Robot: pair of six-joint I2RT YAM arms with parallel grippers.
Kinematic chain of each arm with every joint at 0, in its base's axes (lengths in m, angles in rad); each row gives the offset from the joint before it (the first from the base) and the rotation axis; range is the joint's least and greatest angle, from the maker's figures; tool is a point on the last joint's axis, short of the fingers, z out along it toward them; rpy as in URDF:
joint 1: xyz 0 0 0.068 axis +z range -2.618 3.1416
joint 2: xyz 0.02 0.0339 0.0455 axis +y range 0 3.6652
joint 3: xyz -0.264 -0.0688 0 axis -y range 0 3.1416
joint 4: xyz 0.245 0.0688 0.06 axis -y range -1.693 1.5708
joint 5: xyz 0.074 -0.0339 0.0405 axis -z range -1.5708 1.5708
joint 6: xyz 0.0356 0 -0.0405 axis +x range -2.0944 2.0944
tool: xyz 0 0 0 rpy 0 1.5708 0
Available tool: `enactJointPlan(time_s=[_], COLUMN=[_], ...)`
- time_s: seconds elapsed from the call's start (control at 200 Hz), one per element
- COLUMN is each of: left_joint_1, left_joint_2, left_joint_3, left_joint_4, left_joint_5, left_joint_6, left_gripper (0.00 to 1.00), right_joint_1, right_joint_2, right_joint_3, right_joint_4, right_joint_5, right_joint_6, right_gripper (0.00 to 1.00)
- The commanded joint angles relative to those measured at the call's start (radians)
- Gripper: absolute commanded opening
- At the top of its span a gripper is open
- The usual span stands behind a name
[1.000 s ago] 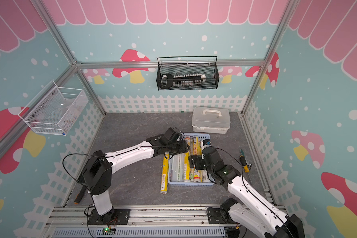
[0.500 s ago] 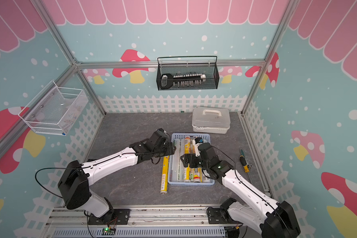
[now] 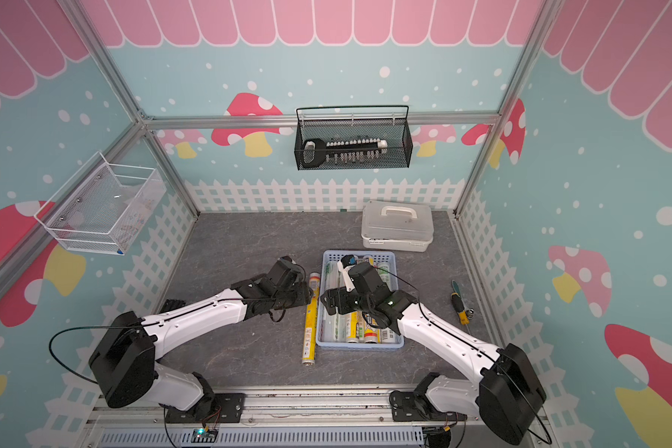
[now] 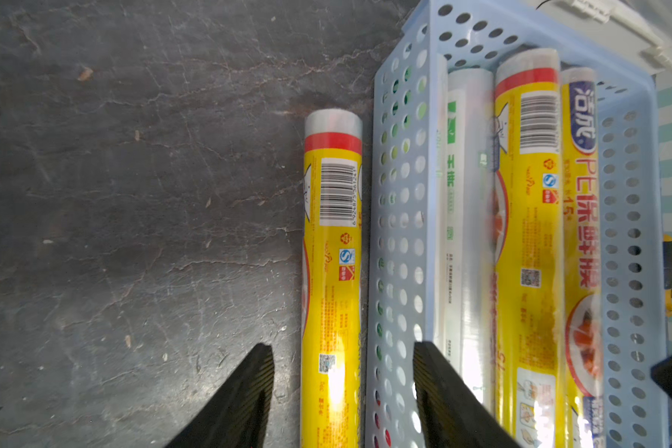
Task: Put the plastic wrap into the basket
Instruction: Pick up the plastic wrap from the center of the board.
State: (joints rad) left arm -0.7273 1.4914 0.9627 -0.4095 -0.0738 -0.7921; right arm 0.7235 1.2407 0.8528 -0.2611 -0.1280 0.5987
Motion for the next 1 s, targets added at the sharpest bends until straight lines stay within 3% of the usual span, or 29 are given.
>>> enactJointPlan(time_s=[0.0,0.54,0.755,0.995], left_joint_1=[0.004,0.003,-0.001,-0.016], left_joint_2=[-0.007,0.159,0.196,0.220], left_joint_3=[-0.020,-0.017,-0.005,0.009], left_joint_4=[0.017,0.033,0.034,-0.021], left_joint_5=[0.018,0.095,0.115,0.036], left_joint_6=[0.016,0.001,0.009,0.013], left_gripper=[0.61,0.65,0.66,0.68], right_joint_1=[0.023,0.041,0.040,0.041], right_joint_2=[0.029,0.081,0.098,0.107], right_joint_3=[0.040,0.058,0.060,0.061], right_joint_4=[0.006,-0.082,-0.088,-0.089], right_joint_5=[0.020,0.166,0.157,0.152], right_joint_6=[-0.021,0.037,0.048,0.051], right_gripper=[0.95,0.98,0.98,0.98])
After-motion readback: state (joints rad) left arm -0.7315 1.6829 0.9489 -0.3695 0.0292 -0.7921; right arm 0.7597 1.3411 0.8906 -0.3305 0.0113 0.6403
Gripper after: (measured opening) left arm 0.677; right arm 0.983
